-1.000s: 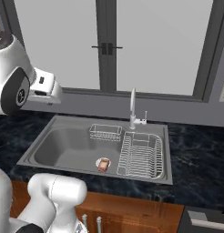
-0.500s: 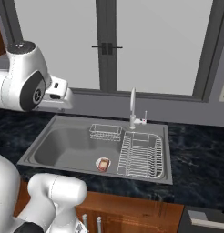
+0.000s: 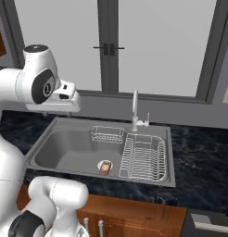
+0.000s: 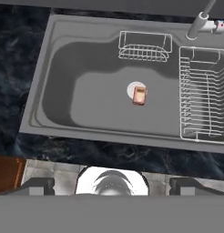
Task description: Pick up the soap dispenser and bar soap from the sink, and place them back in the cabinet, and close the cabinet door.
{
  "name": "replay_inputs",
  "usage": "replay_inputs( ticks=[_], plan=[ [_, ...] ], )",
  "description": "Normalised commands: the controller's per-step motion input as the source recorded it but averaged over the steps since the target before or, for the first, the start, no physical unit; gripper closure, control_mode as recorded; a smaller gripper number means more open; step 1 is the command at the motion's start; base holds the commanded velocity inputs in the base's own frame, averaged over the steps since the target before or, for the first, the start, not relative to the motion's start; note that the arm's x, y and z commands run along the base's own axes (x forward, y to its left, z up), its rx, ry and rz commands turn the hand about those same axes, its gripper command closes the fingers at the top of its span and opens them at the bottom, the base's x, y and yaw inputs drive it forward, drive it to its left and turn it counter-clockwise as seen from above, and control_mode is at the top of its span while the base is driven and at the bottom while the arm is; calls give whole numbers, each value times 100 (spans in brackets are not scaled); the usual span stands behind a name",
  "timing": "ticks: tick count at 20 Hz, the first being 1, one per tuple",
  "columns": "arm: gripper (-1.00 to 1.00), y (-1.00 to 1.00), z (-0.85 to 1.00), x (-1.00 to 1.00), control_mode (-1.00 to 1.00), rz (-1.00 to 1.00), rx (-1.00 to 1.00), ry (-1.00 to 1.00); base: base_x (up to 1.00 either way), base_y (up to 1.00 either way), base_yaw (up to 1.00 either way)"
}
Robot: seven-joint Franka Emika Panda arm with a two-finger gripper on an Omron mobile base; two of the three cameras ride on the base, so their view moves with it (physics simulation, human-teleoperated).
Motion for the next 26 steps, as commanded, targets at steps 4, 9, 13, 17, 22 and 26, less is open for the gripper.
replay_inputs(
  ticks=[4,9,13,17,22,26],
  plan=[
    [-100,-13,-33,28,-100,0,-4,14,0,0,0],
    [-100,-10,-42,26,-100,0,0,8,0,0,0],
    [-100,-9,-50,24,-100,0,0,2,0,0,0],
    [-100,-8,-48,23,-100,0,0,0,0,0,0],
    [-100,-12,-50,21,-100,0,0,0,0,0,0],
    [-100,-12,-50,20,-100,0,0,-2,0,0,0]
  ],
)
